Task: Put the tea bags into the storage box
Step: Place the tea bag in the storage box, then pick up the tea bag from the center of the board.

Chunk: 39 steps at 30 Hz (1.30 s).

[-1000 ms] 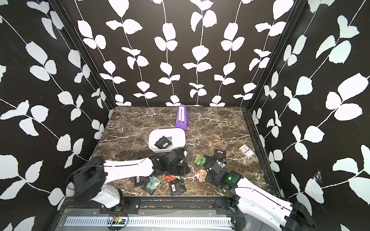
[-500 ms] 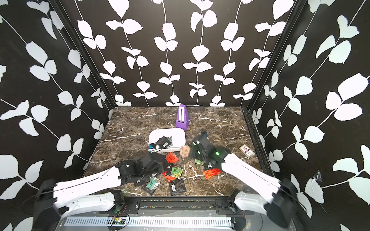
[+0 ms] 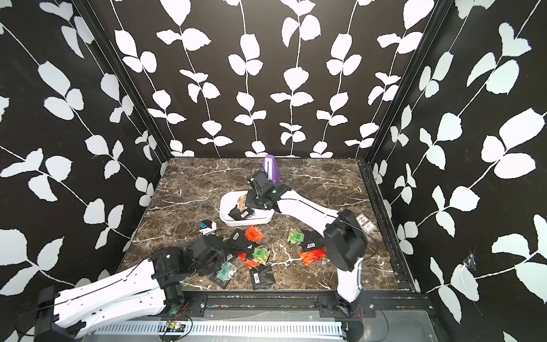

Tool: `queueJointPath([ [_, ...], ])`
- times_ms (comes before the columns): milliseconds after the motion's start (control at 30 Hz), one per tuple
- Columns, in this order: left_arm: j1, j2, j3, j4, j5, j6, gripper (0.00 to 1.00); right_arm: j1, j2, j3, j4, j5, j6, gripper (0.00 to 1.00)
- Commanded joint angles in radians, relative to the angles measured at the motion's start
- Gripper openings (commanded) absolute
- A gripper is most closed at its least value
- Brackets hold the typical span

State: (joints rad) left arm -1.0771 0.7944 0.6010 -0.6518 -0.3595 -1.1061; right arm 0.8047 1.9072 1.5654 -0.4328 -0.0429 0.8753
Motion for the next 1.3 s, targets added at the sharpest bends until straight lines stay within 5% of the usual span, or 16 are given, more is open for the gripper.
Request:
queueJointPath([
  [0, 0.002, -0.018, -0.008, -0.048, -0.018, -0.008, 0.18, -0.001, 0.021, 0.069, -0.022, 0.004, -0.012, 0.0],
  [133, 0.003, -0.018, 0.004, -0.051, -0.015, 0.014, 0.19, -0.001, -0.01, 0.048, -0.034, 0.028, -0.02, 0.33],
  [200, 0.002, -0.013, 0.014, -0.052, -0.018, 0.029, 0.19, -0.001, -0.049, 0.028, -0.046, 0.051, -0.034, 0.37],
  [467, 0.002, 0.105, 0.115, 0.057, 0.066, 0.161, 0.21, -0.019, -0.356, -0.228, -0.086, 0.184, -0.069, 0.39],
  [733, 0.002, 0.436, 0.33, 0.242, 0.295, 0.282, 0.21, -0.116, -0.793, -0.688, -0.089, 0.234, 0.038, 0.4],
  [1000, 0.002, 0.811, 0.608, 0.29, 0.49, 0.336, 0.15, -0.289, -1.021, -1.017, 0.014, 0.059, 0.132, 0.38],
  [1267, 0.002, 1.057, 0.775, 0.285, 0.526, 0.359, 0.09, -0.409, -1.001, -1.164, 0.184, -0.097, 0.161, 0.38],
])
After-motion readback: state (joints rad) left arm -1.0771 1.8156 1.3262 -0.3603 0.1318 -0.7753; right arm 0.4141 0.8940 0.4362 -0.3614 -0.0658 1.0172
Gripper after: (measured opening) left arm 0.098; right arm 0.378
